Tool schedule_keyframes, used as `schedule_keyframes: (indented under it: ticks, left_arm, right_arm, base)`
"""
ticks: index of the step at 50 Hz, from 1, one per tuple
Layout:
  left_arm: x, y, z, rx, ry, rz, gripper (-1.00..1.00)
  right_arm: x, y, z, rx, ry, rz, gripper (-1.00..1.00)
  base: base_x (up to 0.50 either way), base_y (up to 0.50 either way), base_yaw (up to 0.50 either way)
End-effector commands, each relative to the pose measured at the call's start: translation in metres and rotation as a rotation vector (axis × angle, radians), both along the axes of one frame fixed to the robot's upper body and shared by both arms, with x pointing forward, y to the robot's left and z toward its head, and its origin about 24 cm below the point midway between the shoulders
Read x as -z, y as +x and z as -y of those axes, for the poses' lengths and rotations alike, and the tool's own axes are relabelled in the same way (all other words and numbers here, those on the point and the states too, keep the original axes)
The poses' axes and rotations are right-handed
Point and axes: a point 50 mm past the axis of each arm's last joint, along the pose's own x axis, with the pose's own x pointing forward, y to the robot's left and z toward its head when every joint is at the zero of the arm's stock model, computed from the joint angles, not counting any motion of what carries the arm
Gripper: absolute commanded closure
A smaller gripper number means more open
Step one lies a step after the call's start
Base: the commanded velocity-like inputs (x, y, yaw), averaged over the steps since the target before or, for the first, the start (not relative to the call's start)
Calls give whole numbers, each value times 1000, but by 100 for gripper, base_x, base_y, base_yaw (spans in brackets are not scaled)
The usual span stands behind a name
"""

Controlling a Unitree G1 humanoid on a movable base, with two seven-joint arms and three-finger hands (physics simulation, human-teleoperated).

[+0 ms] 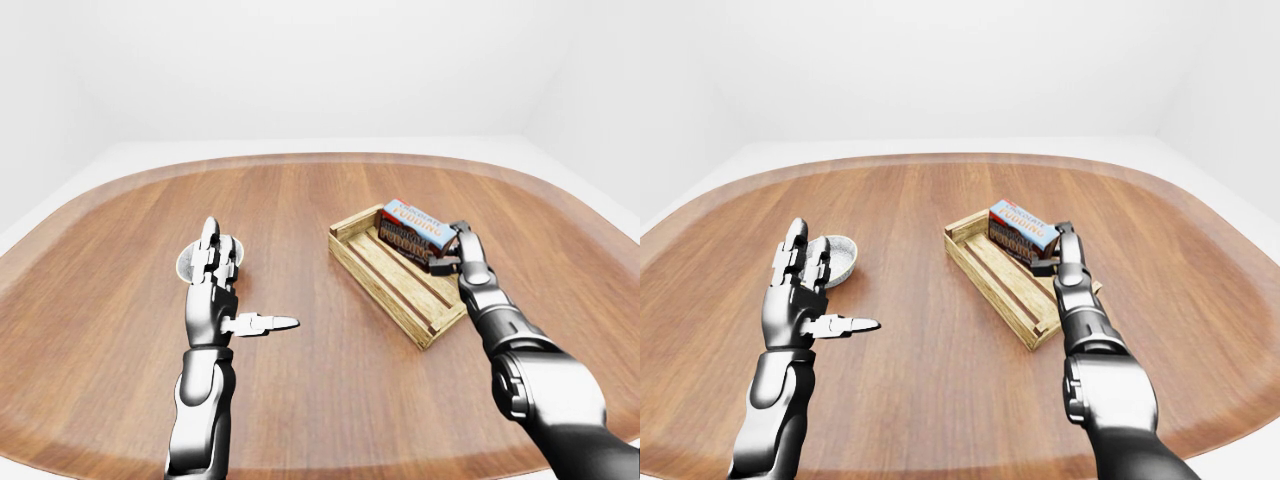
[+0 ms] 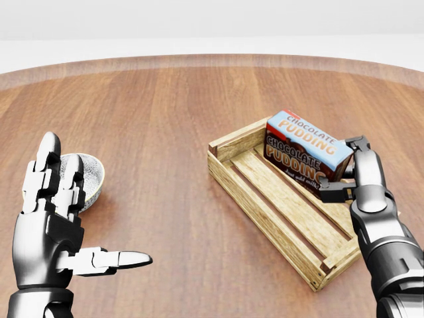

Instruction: Pick up the chocolate pudding and put it in the tray.

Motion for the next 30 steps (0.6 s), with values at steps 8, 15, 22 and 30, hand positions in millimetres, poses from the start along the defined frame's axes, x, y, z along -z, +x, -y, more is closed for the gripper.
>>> schedule_keyframes:
  ticks: [8,15,22,30]
  left_arm:
    - [-1,0,-1,-3,2,5,-100]
    - [-1,0,-1,-3,2,5,-100]
    - [6,3,1,9,17,-26,-100]
    - [5,2,1,7,17,-21,-100]
  right_arm:
    - [16,-9,3,39,2,-46,100]
    - [20,-11,3,40,-9,-57,100]
    - [28,-17,3,46,-19,-83,100]
    - [36,-21,1,49,-28,-108,100]
  base:
    - [0,0,0]
    - [0,0,0]
    - [0,0,0]
    - [0,0,0]
